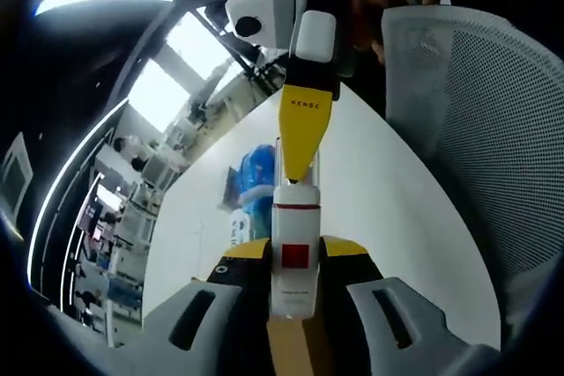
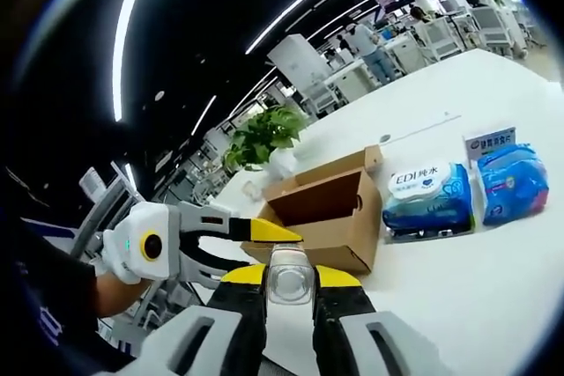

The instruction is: Operate the shoe box by opening the lid, removing the specified soft item, and placing it in the target area until the item is outside and the box remains undamaged.

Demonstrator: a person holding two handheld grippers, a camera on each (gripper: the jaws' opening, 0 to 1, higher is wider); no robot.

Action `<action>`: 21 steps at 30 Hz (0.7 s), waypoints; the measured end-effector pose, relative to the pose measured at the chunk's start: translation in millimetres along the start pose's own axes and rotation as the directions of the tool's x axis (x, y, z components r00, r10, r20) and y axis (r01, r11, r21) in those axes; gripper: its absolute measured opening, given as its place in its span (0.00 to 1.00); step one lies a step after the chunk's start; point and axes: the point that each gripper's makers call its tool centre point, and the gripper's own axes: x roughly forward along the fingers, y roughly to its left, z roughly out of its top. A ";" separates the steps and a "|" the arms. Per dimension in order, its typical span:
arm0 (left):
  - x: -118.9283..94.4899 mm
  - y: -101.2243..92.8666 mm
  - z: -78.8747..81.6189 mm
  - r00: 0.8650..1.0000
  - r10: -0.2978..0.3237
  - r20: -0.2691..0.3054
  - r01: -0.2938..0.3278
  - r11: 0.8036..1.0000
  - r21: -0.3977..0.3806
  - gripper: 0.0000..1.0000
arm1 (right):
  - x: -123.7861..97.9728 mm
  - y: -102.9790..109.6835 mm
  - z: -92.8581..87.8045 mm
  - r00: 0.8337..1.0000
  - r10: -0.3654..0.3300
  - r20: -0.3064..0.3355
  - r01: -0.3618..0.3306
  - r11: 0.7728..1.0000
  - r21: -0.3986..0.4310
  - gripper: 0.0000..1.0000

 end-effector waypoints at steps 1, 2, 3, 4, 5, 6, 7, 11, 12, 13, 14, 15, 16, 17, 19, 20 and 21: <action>-0.3 0.1 0.2 1.000 -0.003 0.003 0.003 1.000 -0.013 0.20 | -0.3 0.0 0.3 1.000 -0.001 0.000 0.001 1.000 -0.002 0.14; -0.5 0.5 0.2 1.000 -0.001 0.004 0.001 1.000 -0.019 0.21 | -0.3 -0.5 0.1 1.000 -0.004 -0.002 0.004 1.000 -0.007 0.14; -1.1 1.1 -0.6 1.000 -0.001 0.003 0.001 1.000 -0.030 0.21 | -0.8 -2.5 0.0 1.000 -0.014 -0.004 0.014 1.000 -0.016 0.13; -1.6 1.4 -1.1 1.000 0.000 0.003 0.001 0.999 -0.040 0.23 | -1.1 -2.6 0.1 1.000 -0.013 -0.004 0.013 1.000 -0.016 0.13; -2.4 2.2 -1.5 1.000 0.003 0.004 -0.003 0.999 -0.050 0.26 | -1.7 -3.0 0.3 1.000 -0.012 -0.005 0.012 1.000 -0.016 0.13; -3.6 3.9 -2.0 1.000 0.012 0.007 -0.011 0.998 -0.067 0.28 | -2.5 -3.5 1.1 1.000 -0.014 -0.001 0.014 1.000 -0.015 0.13; -4.6 4.8 -2.3 1.000 0.015 0.009 -0.014 0.997 -0.079 0.28 | -3.1 -4.4 1.6 1.000 -0.017 0.000 0.017 1.000 -0.017 0.13; -9.3 7.5 -5.3 1.000 0.020 0.015 -0.018 0.992 -0.129 0.29 | -5.4 -7.0 3.4 1.000 -0.028 -0.002 0.028 0.999 -0.042 0.13; -10.7 8.0 -6.7 1.000 0.024 0.015 -0.022 0.990 -0.137 0.30 | -5.9 -7.4 4.5 1.000 -0.031 -0.001 0.031 0.998 -0.050 0.13; -11.5 8.4 -7.6 1.000 0.027 0.016 -0.024 0.988 -0.150 0.31 | -6.2 -6.8 4.8 1.000 -0.030 -0.002 0.030 0.998 -0.053 0.13; -13.4 9.0 -9.0 0.999 0.031 0.020 -0.027 0.983 -0.183 0.32 | -6.6 -6.5 5.3 1.000 -0.031 -0.003 0.030 0.998 -0.057 0.14; -14.7 10.1 -9.7 0.999 0.038 0.022 -0.033 0.979 -0.203 0.33 | -7.2 -6.1 6.2 0.999 -0.032 -0.004 0.031 0.997 -0.071 0.14; -15.9 10.8 -10.7 0.999 0.041 0.024 -0.035 0.975 -0.219 0.34 | -7.7 -6.1 6.7 0.999 -0.034 -0.005 0.034 0.996 -0.079 0.14; -17.2 11.2 -11.8 0.999 0.043 0.025 -0.036 0.972 -0.231 0.36 | -8.6 -5.6 7.6 0.999 -0.037 -0.005 0.036 0.994 -0.100 0.14; -20.1 12.2 -15.7 0.998 0.054 0.020 -0.047 0.961 -0.271 0.43 | -9.6 -5.4 7.7 0.999 -0.042 -0.010 0.040 0.990 -0.136 0.14; -21.3 12.0 -17.1 0.998 0.057 0.017 -0.050 0.957 -0.286 0.47 | -10.1 -5.4 7.3 0.999 -0.047 -0.017 0.044 0.988 -0.151 0.14; -23.1 12.2 -19.2 0.998 0.063 0.013 -0.056 0.953 -0.299 0.47 | -10.5 -5.5 7.2 0.999 -0.048 -0.021 0.044 0.986 -0.158 0.14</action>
